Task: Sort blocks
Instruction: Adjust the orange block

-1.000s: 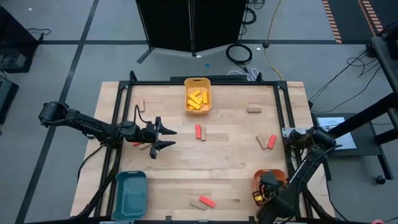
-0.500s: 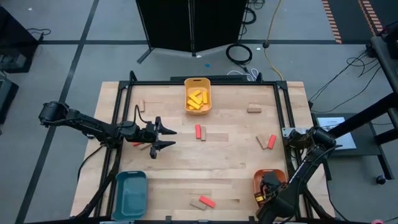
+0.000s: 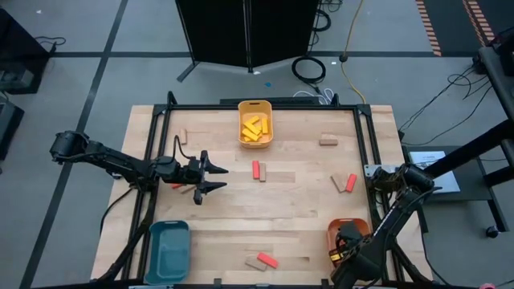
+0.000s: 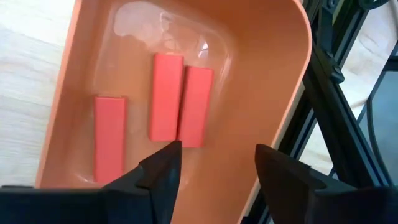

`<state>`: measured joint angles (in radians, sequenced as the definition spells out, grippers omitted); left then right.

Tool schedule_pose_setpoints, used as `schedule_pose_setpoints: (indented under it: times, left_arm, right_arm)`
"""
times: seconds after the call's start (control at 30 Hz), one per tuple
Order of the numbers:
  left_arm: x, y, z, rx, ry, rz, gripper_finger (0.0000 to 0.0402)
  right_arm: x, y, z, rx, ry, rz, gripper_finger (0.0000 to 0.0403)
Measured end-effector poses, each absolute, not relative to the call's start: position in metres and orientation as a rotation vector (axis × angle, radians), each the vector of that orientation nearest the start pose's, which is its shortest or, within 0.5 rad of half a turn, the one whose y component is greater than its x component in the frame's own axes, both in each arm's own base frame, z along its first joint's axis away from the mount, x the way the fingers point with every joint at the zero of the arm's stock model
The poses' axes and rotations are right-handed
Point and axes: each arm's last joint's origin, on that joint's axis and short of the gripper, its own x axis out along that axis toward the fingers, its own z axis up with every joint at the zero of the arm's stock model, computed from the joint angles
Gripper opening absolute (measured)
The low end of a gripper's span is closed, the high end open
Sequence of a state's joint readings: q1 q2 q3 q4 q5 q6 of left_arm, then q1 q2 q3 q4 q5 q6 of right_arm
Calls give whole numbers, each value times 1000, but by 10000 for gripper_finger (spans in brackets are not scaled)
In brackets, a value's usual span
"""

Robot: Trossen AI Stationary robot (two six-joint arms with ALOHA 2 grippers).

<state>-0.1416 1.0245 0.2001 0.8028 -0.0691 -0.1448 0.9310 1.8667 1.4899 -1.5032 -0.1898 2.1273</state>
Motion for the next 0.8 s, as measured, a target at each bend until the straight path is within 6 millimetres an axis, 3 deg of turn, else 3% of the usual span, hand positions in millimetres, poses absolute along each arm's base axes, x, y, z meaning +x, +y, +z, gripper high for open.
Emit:
schedule_pose_setpoints:
  times: [0.2,0.5,0.67,0.8]
  left_arm:
    - [188,-25,188,-143,26,-71,207]
    - [188,-25,188,-143,25,-71,207]
    - [188,-25,188,-143,24,-71,207]
    - [188,-25,188,-143,24,-71,207]
  right_arm:
    - [188,247,246,767,1507,-1182,186]
    - [200,222,268,761,1208,-1073,186]
    - [219,198,276,651,1084,-1003,185]
    - [237,170,280,723,1033,-1102,185]
